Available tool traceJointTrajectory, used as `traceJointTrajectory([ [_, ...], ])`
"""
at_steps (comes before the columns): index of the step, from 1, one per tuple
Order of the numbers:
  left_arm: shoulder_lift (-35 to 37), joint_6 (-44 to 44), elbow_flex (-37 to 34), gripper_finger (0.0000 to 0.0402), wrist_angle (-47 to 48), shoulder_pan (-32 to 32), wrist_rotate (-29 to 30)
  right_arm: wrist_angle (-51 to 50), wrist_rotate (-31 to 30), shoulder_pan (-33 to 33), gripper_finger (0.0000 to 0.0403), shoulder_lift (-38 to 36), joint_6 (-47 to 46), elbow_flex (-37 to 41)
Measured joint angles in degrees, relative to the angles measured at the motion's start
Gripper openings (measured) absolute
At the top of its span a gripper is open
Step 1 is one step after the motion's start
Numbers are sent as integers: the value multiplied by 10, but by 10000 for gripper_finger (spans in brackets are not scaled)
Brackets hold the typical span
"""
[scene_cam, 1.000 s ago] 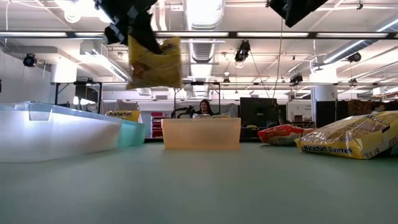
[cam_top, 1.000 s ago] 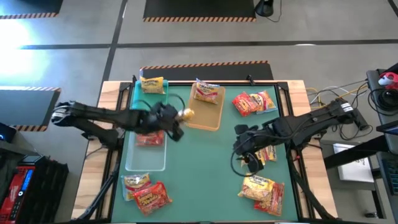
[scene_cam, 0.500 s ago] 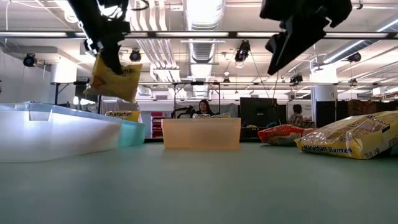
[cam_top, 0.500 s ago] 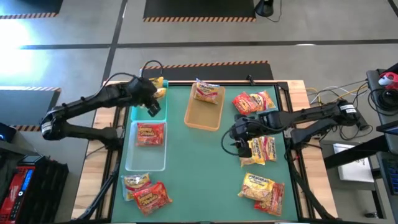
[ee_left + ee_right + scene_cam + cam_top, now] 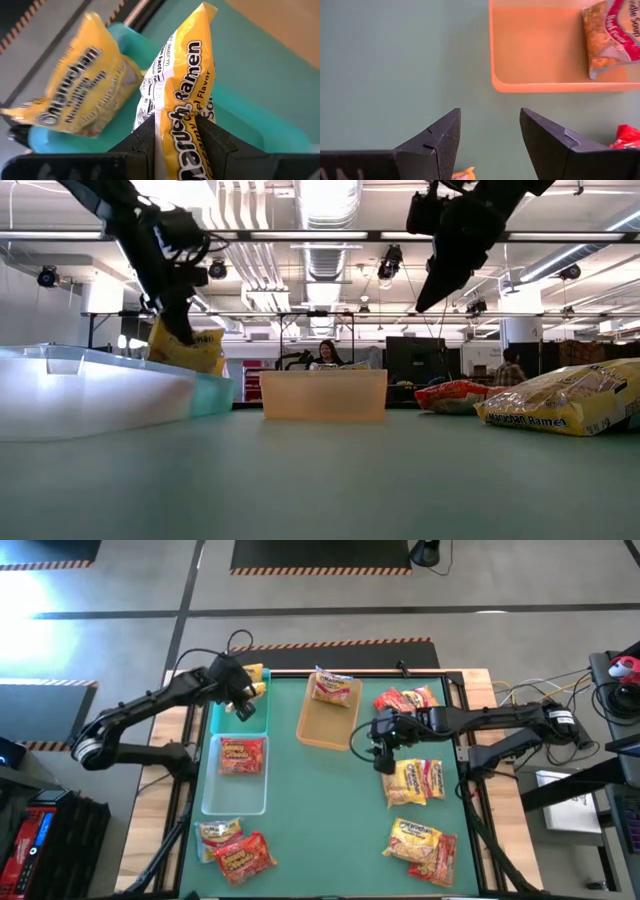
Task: Sort Maruchan noodles
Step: Put the yellow noodle pack into the blue bin
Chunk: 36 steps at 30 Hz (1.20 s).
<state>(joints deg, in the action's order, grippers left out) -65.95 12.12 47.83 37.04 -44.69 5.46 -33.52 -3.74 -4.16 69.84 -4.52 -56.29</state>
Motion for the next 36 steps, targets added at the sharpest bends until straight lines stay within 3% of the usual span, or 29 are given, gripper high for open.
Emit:
traceJointTrajectory([
  [15,-113,3,-13,86,-84,-31,13,-2,-8,-28,192,0,6,-3],
  [23,-125,-7,15,127,-85,-63,19,-3,-8,-40,192,0,5,-3],
  [30,-124,-8,23,171,-81,-67,150,-3,-8,-54,192,0,12,-3],
  [36,-117,-36,23,176,-81,-67,163,-2,-8,-56,192,0,16,-3],
])
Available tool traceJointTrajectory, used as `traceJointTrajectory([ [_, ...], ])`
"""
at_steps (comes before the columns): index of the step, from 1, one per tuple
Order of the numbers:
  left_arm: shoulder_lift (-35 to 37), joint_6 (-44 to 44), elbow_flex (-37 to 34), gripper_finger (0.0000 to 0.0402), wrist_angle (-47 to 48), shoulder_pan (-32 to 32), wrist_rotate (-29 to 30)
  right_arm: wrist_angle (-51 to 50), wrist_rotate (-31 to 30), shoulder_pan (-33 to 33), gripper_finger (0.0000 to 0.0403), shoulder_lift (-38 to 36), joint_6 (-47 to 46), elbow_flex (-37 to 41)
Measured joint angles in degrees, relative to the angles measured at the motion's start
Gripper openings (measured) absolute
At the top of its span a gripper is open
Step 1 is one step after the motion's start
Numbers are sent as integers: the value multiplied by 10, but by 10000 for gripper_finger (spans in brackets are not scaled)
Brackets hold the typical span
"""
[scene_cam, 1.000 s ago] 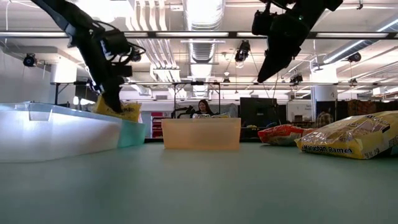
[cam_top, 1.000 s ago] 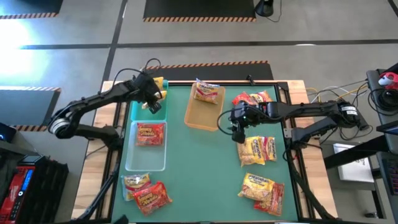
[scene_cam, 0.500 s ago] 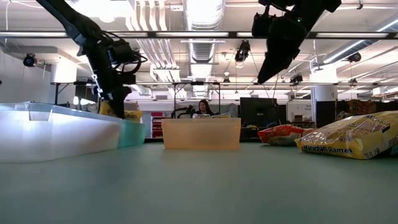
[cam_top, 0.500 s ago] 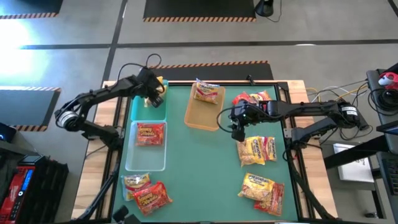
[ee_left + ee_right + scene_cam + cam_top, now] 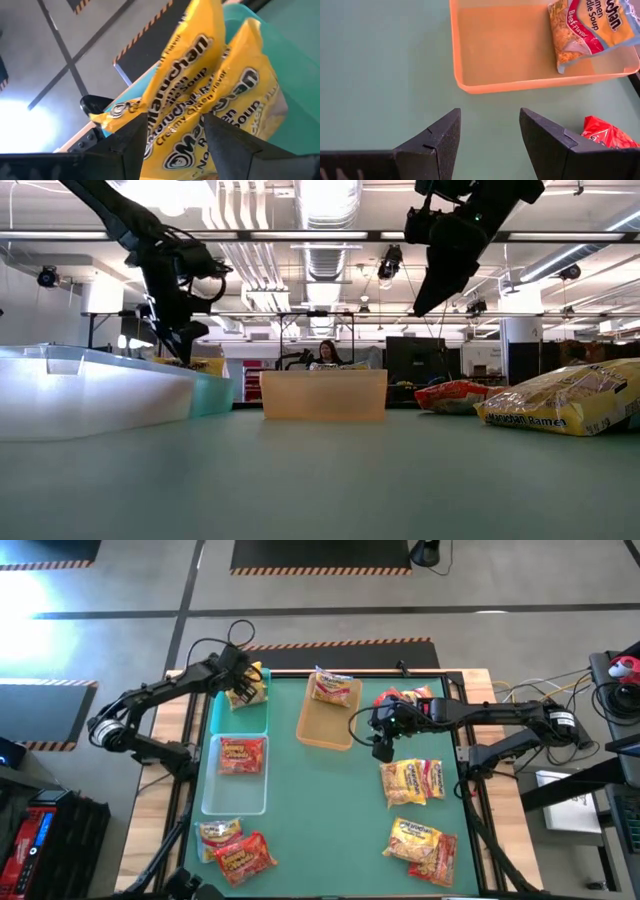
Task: Sort Maruchan noodles
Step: Put the yellow noodle pack into the blue bin, then put the orange noodle pack into the white bin
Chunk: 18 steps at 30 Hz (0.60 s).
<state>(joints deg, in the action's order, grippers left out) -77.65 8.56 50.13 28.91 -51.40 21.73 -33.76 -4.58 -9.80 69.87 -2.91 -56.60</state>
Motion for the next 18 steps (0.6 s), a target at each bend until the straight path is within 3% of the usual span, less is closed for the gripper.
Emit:
traceJointTrajectory([
  [8,60,-58,0,170,-1,1,-3,0,0,0,192,0,0,0],
  [14,133,-198,0,170,-3,6,-135,0,0,0,192,0,1,0],
  [18,166,-266,0,170,-3,43,-208,0,0,0,192,0,0,0],
])
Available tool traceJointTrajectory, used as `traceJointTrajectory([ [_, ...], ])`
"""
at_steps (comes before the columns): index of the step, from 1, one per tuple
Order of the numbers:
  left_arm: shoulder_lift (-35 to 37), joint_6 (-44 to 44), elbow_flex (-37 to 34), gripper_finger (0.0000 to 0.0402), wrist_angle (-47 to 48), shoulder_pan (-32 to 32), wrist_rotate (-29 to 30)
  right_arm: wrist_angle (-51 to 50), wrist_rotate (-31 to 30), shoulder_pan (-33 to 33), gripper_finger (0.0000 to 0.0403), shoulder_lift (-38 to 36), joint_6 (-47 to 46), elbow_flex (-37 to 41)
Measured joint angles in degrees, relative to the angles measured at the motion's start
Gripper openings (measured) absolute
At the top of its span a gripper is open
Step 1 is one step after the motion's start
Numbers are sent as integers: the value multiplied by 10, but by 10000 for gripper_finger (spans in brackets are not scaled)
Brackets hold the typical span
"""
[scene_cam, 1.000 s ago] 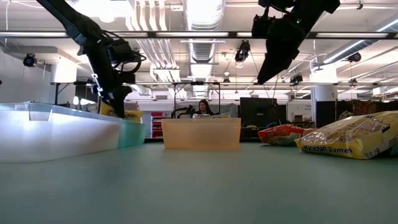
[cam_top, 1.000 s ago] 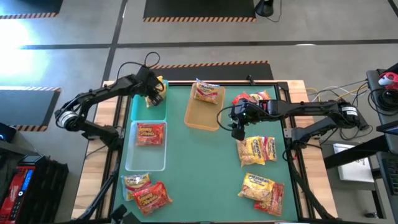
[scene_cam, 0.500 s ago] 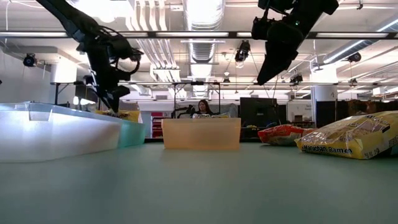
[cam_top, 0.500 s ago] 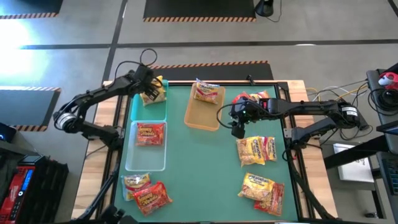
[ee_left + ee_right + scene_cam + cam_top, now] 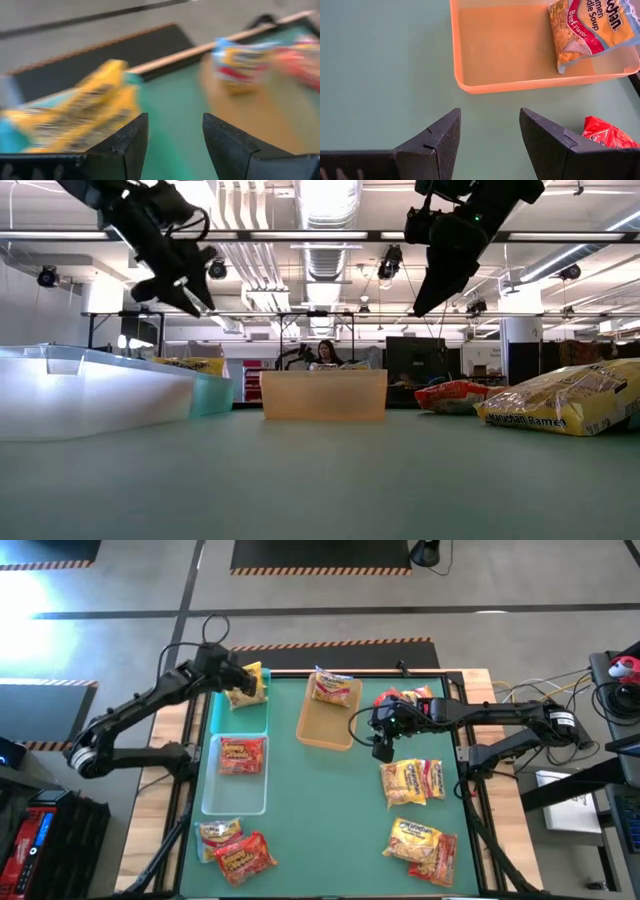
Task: Sort Maruchan noodles
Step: Put the orange noodle pack into the white bin
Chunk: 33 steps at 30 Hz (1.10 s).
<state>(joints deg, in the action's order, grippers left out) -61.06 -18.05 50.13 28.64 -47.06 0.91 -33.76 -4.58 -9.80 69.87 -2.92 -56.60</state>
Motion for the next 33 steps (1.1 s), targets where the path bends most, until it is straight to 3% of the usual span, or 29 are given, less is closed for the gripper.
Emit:
traceJointTrajectory([
  [6,18,-80,0,170,-10,130,-18,0,0,0,192,0,0,0],
  [16,1,-271,0,170,-47,412,60,1,0,0,192,0,0,0],
  [19,-15,-352,0,170,-54,513,110,2,0,0,192,0,0,0],
  [24,-58,-505,1,170,-68,676,246,2,0,0,192,0,0,0],
  [28,-110,-621,19,170,-65,773,339,2,0,0,192,0,0,0],
  [33,-186,-742,84,170,24,830,357,2,0,0,192,0,0,0],
])
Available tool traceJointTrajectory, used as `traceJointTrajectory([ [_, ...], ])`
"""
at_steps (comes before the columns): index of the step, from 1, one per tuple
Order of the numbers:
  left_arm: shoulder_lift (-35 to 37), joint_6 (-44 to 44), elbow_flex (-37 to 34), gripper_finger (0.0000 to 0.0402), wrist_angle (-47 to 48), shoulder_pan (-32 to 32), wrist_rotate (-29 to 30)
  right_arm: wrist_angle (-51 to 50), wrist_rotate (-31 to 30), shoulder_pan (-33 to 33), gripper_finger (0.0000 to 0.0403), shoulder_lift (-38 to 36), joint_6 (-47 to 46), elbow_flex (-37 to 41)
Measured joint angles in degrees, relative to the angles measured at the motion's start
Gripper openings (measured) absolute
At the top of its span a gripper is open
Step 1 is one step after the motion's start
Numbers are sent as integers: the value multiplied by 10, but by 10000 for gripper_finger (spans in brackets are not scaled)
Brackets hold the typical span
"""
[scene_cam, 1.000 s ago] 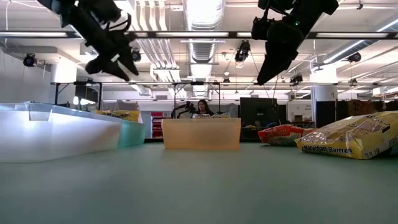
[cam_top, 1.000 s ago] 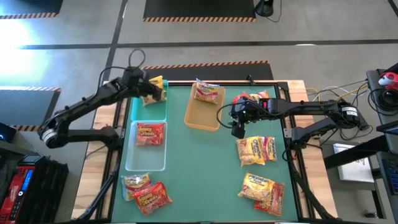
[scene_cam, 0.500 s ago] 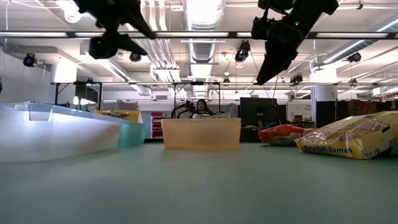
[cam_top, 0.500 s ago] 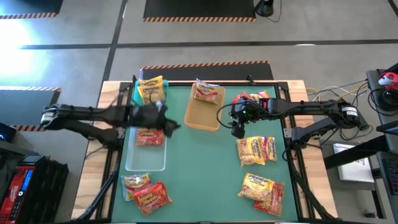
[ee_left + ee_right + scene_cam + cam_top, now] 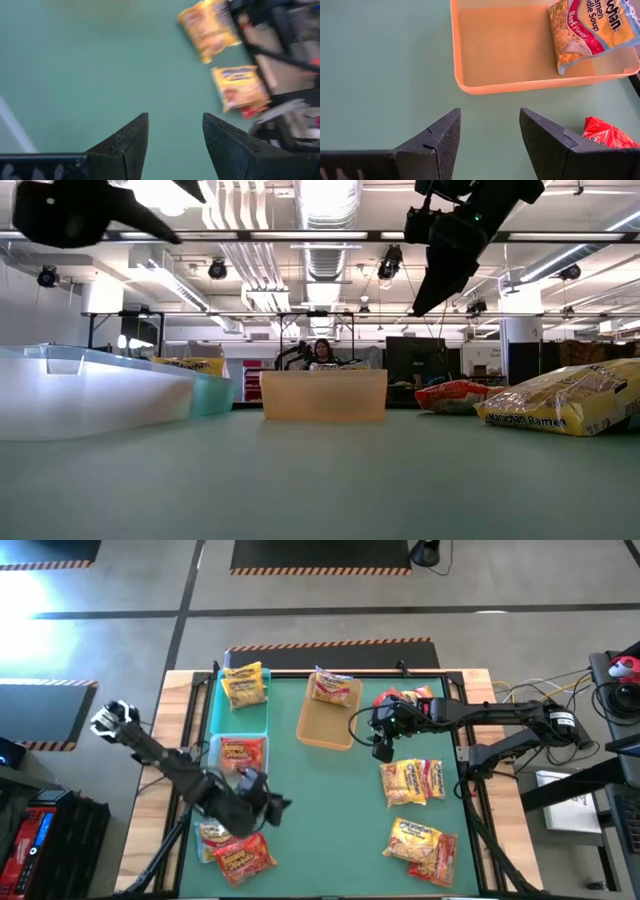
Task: Sort Maruchan noodles
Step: Put the orange noodle pack into the white bin
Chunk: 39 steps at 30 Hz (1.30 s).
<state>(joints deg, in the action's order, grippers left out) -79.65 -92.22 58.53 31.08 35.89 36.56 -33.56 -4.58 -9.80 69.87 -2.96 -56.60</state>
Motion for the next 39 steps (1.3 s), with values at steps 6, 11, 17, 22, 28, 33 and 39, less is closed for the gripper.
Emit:
traceJointTrajectory([
  [6,-78,-65,124,170,198,20,-117,0,0,0,192,0,0,0],
  [11,-108,-67,211,170,322,36,-239,0,0,0,192,0,0,0],
  [17,-112,-124,231,170,375,95,-343,0,0,0,192,0,0,0],
  [22,-112,-230,199,170,362,167,-360,0,0,0,192,0,0,0],
  [28,-112,-317,137,165,311,225,-358,0,0,0,192,0,0,0],
  [33,-112,-323,86,154,261,233,-355,0,0,0,192,0,0,0],
  [39,-113,-310,28,147,168,233,-319,0,0,0,192,0,0,0],
])
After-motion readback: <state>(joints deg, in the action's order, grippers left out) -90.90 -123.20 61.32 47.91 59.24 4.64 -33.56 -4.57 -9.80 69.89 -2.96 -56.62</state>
